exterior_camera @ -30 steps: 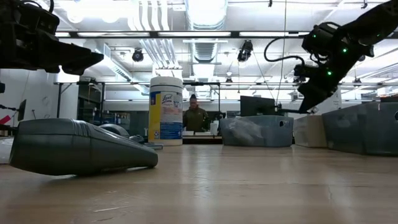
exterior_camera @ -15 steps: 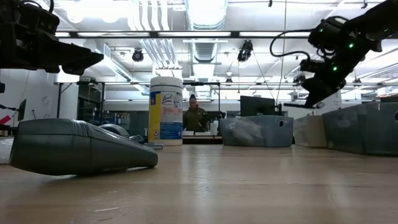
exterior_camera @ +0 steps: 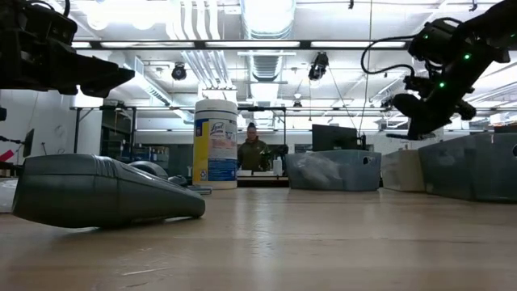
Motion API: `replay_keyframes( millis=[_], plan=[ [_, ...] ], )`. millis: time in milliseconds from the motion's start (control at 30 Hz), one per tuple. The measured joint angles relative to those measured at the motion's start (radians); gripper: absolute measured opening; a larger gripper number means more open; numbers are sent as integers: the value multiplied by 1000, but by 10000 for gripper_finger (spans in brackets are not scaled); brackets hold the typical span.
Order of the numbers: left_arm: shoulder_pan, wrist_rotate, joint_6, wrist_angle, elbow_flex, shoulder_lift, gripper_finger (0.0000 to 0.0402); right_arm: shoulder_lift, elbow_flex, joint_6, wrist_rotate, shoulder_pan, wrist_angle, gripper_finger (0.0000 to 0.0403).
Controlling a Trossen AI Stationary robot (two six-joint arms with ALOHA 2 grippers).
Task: Pick & Place Travel size toiletries
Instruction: Put the right blue razor into the gray bin
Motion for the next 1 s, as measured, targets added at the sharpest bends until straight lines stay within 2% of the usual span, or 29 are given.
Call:
replay_keyframes(
  millis=[300, 700, 1000],
  plan=[
    [0, 0, 0, 0, 0, 0, 239, 41, -27, 138, 1, 0, 46, 44],
    [0, 0, 0, 0, 0, 0, 239, 155, -112, 136, 2, 0, 273, 74],
    [0, 0, 0, 0, 0, 0, 239, 199, -100, 127, 4, 0, 284, 99]
  ],
)
